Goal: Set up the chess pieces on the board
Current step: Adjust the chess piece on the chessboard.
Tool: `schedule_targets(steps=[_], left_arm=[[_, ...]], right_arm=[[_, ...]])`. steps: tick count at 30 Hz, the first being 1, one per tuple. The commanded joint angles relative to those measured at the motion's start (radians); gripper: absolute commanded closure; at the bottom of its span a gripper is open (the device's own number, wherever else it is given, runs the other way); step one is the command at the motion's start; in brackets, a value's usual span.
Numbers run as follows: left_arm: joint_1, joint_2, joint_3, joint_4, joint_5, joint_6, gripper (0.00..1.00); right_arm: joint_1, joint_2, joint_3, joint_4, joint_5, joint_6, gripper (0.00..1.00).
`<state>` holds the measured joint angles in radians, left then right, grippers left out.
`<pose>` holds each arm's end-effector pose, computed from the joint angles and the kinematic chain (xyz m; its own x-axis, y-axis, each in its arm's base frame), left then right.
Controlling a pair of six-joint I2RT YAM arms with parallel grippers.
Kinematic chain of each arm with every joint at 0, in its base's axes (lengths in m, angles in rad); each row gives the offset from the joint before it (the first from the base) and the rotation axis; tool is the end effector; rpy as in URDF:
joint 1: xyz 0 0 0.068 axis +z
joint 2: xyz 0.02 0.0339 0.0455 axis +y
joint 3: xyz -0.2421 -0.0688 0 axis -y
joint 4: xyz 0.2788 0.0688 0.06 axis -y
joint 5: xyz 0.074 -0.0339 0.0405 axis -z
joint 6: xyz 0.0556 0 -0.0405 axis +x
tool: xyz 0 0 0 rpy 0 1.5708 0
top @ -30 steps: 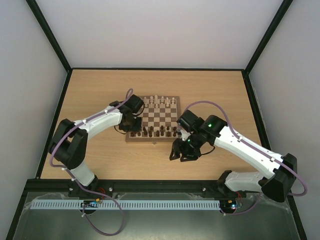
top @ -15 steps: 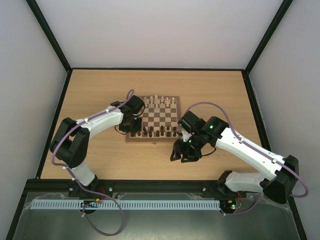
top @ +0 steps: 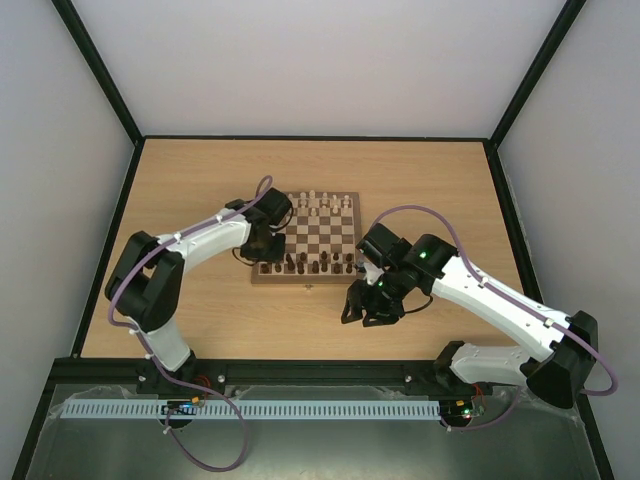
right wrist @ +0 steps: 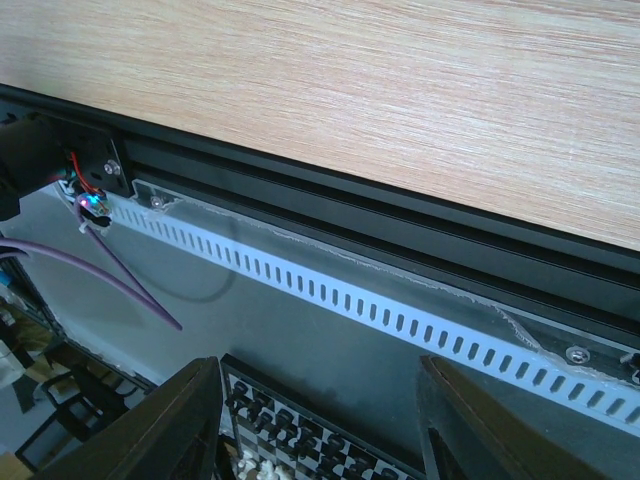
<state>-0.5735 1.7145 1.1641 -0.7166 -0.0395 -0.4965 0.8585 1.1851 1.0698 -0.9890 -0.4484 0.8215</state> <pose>0.3056 -0.1948 0.1348 -0.9583 0.0523 -0.2810 0.0862 0.9903 -0.1094 0.1573 0.2190 0.2545 -0.9903 -0.1373 -0.0228 -0.1240 0.7956 0.5930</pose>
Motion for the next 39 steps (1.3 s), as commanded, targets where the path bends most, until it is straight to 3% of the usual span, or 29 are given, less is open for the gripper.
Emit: schedule_targets(steps=[1, 14, 21, 31, 34, 39], left_arm=[[-0.002, 0.036, 0.036, -0.022, -0.041, 0.017, 0.89], [0.005, 0.028, 0.052, -0.047, -0.058, 0.016, 0.86], [0.007, 0.025, 0.066, -0.058, -0.060, 0.011, 0.70], [0.013, 0.014, 0.160, -0.081, -0.049, 0.003, 0.61], [0.022, 0.002, 0.218, -0.102, -0.040, 0.003, 0.59], [0.065, -0.030, 0.306, -0.138, 0.039, 0.007, 0.56]], right_arm=[[0.004, -0.014, -0.015, -0.028, -0.021, 0.011, 0.47], [0.004, -0.001, -0.018, -0.022, -0.025, -0.006, 0.47], [0.004, 0.007, -0.017, -0.017, -0.029, -0.013, 0.47], [0.004, 0.044, 0.052, -0.047, 0.014, -0.024, 0.46], [-0.034, 0.080, 0.135, -0.073, 0.039, -0.029, 0.41], [-0.239, 0.152, 0.249, -0.090, 0.044, -0.033, 0.40]])
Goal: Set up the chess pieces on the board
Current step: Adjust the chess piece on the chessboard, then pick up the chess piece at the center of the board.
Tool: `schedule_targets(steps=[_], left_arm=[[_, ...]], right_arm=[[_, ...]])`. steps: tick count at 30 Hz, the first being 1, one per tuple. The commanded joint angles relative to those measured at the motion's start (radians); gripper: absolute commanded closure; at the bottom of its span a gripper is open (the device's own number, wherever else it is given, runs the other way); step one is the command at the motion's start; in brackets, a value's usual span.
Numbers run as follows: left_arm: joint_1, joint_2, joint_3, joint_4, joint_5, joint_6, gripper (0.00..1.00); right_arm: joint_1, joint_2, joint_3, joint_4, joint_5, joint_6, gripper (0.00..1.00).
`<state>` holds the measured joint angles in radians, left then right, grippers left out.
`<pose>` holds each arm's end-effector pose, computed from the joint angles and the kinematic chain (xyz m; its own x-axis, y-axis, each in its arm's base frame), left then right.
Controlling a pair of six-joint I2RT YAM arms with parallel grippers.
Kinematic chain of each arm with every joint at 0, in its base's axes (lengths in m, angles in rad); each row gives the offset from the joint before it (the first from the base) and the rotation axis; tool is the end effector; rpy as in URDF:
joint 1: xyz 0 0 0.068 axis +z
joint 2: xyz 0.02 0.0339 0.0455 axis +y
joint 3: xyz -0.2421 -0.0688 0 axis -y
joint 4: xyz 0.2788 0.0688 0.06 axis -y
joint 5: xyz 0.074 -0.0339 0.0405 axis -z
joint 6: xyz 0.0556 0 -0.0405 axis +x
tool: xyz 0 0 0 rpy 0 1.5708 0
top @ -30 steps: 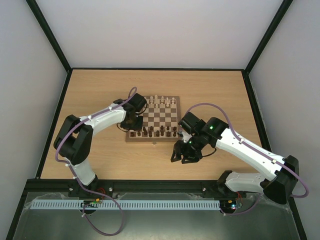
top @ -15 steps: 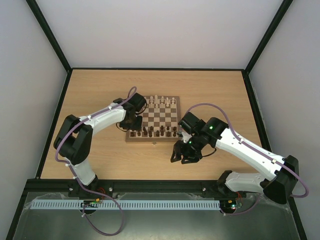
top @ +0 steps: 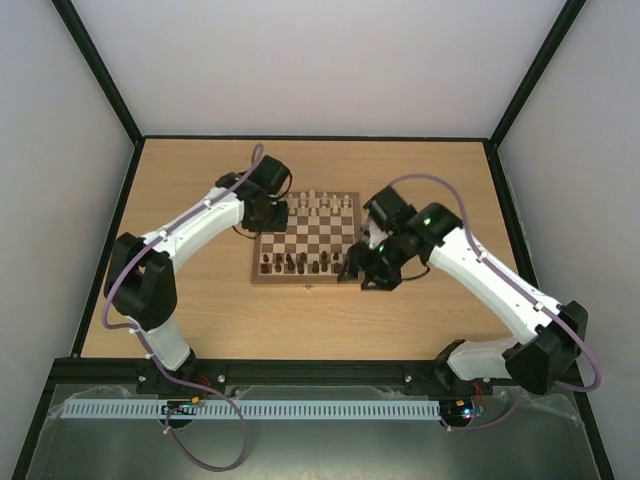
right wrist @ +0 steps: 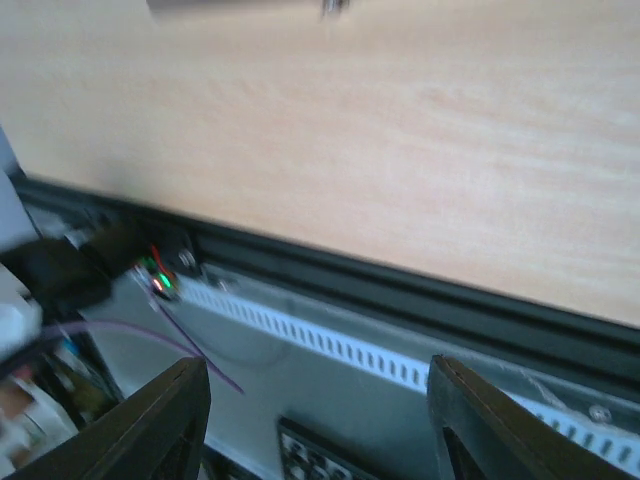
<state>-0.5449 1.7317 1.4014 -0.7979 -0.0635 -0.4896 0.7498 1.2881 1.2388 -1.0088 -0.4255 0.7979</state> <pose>0.3417 -0.2030 0.2018 -0.9143 0.0054 -0.4049 0.0726 0.9859 -0.1508 0.2003 0.2179 0.2836 -0.9957 -0.0362 -0.0850 -0.0803 0.7942 0.6023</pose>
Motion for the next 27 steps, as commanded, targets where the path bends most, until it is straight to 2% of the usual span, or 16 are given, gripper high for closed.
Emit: schedule_targets(steps=[1, 4, 7, 12, 14, 16, 20, 27], left_arm=[[0.046, -0.054, 0.087, -0.066, 0.090, 0.001, 0.55], [0.076, -0.077, 0.131, -0.083, 0.178, 0.013, 0.51], [0.093, -0.089, 0.172, -0.116, 0.243, 0.028, 0.49], [0.122, -0.126, 0.175, -0.153, 0.296, 0.056, 0.49], [0.144, -0.156, 0.144, -0.141, 0.326, 0.045, 0.49], [0.163, -0.181, 0.119, -0.131, 0.358, 0.023, 0.49], [0.173, -0.198, 0.086, -0.126, 0.375, -0.004, 0.49], [0.177, -0.234, 0.034, -0.107, 0.401, -0.046, 0.49]], right_arm=[[-0.174, 0.072, 0.101, -0.076, 0.033, -0.010, 0.40], [-0.295, 0.148, 0.138, -0.074, 0.079, -0.015, 0.39], [-0.383, 0.226, 0.142, -0.004, 0.079, -0.001, 0.40], [-0.419, 0.468, 0.306, 0.000, 0.179, -0.016, 0.43], [-0.431, 0.531, 0.339, 0.006, 0.210, 0.000, 0.48], [-0.447, 0.564, 0.339, 0.039, 0.215, 0.050, 0.54], [-0.461, 0.621, 0.362, 0.074, 0.209, 0.216, 0.53], [-0.461, 0.609, 0.348, 0.136, 0.330, 0.553, 0.53]])
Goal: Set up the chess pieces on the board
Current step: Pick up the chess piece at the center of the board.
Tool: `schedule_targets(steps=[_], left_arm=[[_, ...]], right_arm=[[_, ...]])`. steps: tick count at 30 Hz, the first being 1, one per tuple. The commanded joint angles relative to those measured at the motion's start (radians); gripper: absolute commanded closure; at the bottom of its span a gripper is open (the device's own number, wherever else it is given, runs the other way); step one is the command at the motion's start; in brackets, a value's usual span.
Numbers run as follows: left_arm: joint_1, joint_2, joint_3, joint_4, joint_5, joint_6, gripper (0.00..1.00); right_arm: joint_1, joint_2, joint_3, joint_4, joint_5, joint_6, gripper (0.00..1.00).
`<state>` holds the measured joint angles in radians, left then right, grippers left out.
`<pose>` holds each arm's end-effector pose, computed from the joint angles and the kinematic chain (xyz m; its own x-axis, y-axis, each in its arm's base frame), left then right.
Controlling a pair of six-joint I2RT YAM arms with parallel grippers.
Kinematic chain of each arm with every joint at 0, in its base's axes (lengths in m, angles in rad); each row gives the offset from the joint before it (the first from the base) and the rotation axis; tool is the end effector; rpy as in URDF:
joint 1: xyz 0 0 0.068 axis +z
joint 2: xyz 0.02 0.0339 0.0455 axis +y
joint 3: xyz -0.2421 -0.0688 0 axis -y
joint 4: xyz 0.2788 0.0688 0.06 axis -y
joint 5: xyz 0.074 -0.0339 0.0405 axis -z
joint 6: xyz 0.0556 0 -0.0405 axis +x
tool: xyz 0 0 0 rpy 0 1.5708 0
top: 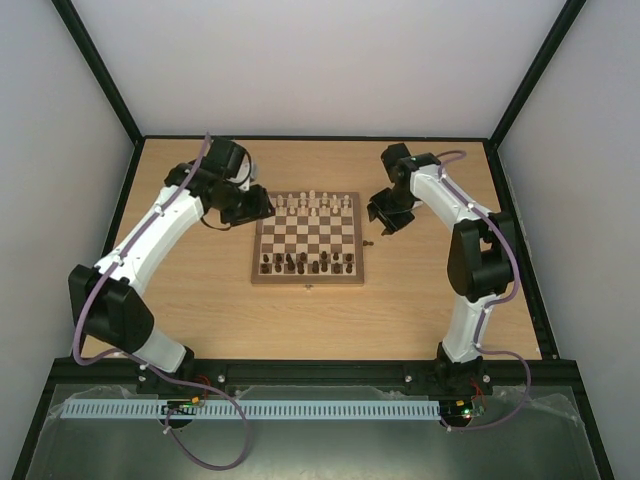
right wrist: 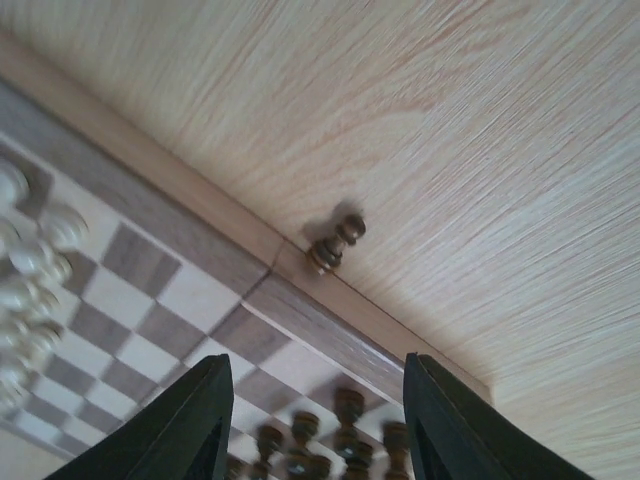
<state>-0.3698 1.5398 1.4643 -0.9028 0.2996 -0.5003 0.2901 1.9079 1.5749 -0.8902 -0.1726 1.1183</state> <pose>0.3353 -0.1476 0.2888 -0.9180 -0.1357 -0.3725 0.0668 0.8732 -0.4827 0.4065 0.1313 0.1865 -0.6977 0.7163 -0.0037 0.6625 0.6473 0.3770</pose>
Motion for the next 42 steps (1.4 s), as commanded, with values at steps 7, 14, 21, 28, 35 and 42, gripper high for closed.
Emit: schedule_targets(steps=[7, 14, 21, 28, 35, 42], left_arm=[[0.002, -0.072, -0.078, 0.025, 0.062, -0.065, 0.48], [0.003, -0.077, -0.099, 0.042, 0.071, -0.066, 0.48], [0.003, -0.098, -0.144, 0.069, 0.073, -0.075, 0.48], [0.004, -0.112, -0.183, 0.091, 0.069, -0.072, 0.48], [0.008, -0.114, -0.190, 0.097, 0.063, -0.069, 0.48], [0.021, -0.114, -0.202, 0.105, 0.071, -0.066, 0.48]], right_arm=[[0.006, 0.007, -0.040, 0.046, 0.138, 0.395, 0.54], [0.006, -0.001, -0.165, 0.110, 0.159, 0.442, 0.55], [0.023, -0.003, -0.267, 0.225, 0.157, 0.470, 0.57], [0.033, -0.002, -0.329, 0.352, 0.146, 0.508, 0.58], [0.048, 0.045, -0.301, 0.398, 0.133, 0.540, 0.61], [0.060, 0.077, -0.266, 0.370, 0.130, 0.543, 0.66]])
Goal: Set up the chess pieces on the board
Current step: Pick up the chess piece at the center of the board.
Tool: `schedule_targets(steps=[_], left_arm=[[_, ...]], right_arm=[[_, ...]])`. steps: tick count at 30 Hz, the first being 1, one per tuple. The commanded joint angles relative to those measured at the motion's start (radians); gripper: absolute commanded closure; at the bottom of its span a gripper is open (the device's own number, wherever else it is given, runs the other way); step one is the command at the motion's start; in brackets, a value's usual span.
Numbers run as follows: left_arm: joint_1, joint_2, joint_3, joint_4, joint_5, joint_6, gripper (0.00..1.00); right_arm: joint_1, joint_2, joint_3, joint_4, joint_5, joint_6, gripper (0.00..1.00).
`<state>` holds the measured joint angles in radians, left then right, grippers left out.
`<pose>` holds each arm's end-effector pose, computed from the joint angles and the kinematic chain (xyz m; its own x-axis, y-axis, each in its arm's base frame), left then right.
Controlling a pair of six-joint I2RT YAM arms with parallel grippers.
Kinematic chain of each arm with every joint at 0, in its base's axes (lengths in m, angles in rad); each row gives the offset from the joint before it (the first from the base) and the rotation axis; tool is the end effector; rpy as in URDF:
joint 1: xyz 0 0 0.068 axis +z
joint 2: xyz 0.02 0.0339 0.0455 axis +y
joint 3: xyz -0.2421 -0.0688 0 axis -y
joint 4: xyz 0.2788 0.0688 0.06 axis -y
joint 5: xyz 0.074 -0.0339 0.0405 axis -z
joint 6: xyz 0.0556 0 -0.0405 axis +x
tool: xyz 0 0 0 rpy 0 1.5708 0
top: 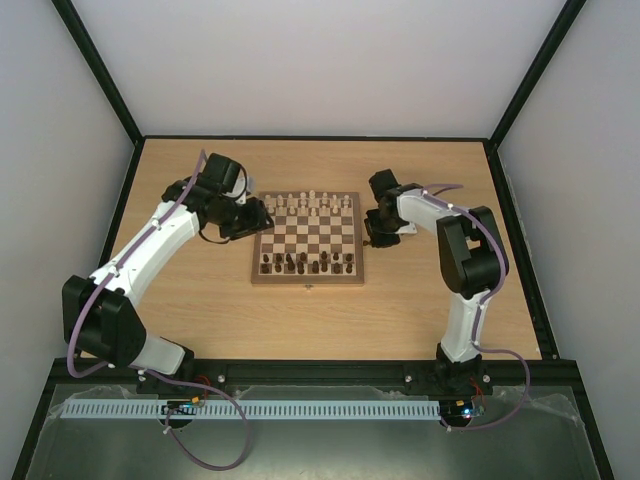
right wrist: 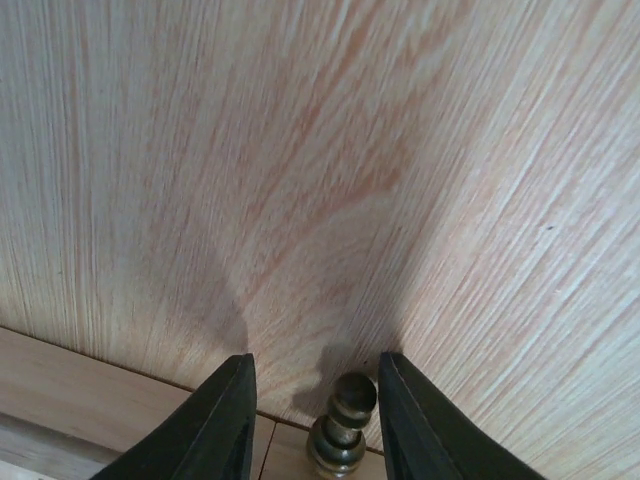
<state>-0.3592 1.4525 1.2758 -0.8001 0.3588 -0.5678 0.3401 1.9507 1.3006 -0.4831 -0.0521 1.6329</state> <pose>0.3180 -0.1403 0.2595 -0.9300 -0.1886 -0.3154 0.0154 0.8374 -0.5463 0.3977 0.1438 0.1000 -0.3003 0.9510 0.0734 0.8742 0.2436 0.4200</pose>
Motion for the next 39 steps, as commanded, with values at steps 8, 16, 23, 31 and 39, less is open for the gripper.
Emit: schedule_targets(steps=[8, 16, 23, 31, 39], left_arm=[[0.013, -0.023, -0.025, 0.012, 0.023, 0.000, 0.48], [0.014, -0.011, -0.015, 0.013, 0.033, 0.002, 0.47], [0.014, 0.020, 0.033, 0.016, 0.099, -0.002, 0.46], [-0.019, 0.063, 0.134, 0.118, 0.317, -0.088, 0.44], [-0.226, 0.117, 0.237, 0.327, 0.343, -0.148, 0.43]], right_arm=[[0.020, 0.037, 0.007, -0.065, 0.000, 0.028, 0.73], [0.023, 0.042, 0.011, -0.079, -0.006, 0.008, 0.87], [-0.037, -0.013, 0.008, -0.062, 0.015, -0.114, 0.92], [-0.136, -0.126, 0.015, -0.014, -0.058, -0.306, 0.93], [-0.140, -0.291, -0.041, 0.053, -0.354, -0.367, 0.93]])
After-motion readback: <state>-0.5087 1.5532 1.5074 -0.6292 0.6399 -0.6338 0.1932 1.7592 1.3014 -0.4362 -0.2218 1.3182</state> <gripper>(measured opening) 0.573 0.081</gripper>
